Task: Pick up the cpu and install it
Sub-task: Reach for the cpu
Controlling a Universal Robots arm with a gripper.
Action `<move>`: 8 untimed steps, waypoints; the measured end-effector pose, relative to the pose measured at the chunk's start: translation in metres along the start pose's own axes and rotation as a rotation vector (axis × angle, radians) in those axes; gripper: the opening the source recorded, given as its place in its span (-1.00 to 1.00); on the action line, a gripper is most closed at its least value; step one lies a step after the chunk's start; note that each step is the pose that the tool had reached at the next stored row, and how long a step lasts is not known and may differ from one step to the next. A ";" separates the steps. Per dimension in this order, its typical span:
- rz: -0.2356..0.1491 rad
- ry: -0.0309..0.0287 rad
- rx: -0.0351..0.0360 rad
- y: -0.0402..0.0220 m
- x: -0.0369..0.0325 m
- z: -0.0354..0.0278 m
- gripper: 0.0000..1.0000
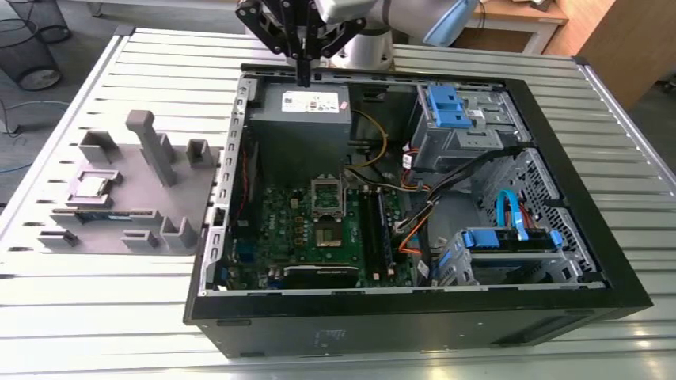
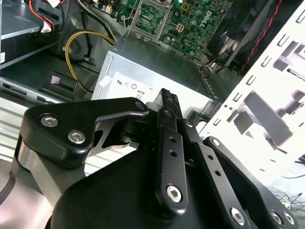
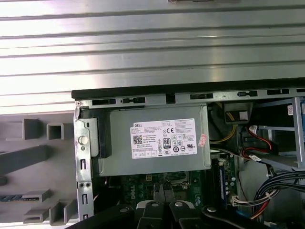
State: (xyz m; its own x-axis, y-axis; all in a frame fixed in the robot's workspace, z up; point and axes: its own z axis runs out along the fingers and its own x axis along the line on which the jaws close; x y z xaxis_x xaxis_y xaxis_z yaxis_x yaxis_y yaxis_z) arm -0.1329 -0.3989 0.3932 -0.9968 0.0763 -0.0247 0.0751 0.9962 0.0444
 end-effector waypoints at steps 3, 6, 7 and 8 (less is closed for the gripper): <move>0.000 -0.0001 0.0000 -0.0003 0.0036 0.0000 -0.79; 0.000 -0.0001 0.0001 -0.0006 0.0074 -0.0001 -0.79; 0.000 -0.0002 0.0000 -0.0007 0.0090 -0.0001 -0.79; 0.000 -0.0002 0.0001 -0.0008 0.0106 -0.0002 -0.79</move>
State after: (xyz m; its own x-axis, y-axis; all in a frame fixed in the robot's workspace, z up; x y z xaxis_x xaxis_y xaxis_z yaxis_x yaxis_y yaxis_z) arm -0.1434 -0.3989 0.3930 -0.9968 0.0761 -0.0249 0.0750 0.9962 0.0443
